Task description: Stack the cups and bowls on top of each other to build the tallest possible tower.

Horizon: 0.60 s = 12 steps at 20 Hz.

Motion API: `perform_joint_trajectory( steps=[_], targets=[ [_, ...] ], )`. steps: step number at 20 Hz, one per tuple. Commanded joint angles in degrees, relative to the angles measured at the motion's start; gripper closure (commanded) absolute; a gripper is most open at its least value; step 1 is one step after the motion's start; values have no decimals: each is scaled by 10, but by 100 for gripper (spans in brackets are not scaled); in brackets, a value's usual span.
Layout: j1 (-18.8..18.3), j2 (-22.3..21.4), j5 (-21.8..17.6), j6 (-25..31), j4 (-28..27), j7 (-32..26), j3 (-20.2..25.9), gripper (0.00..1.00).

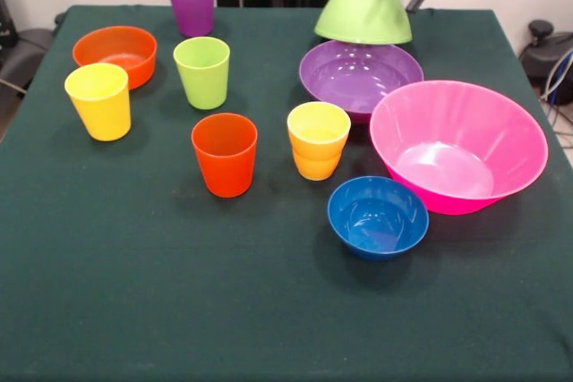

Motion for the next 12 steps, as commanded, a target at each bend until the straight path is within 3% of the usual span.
perform_joint_trajectory(
  steps=[1,7,12],
  targets=[
    [-22,-15,33,-30,22,80,103,0],
    [-37,-42,29,-54,39,87,141,0],
    [-64,-30,33,-115,40,102,185,0]
  ],
)
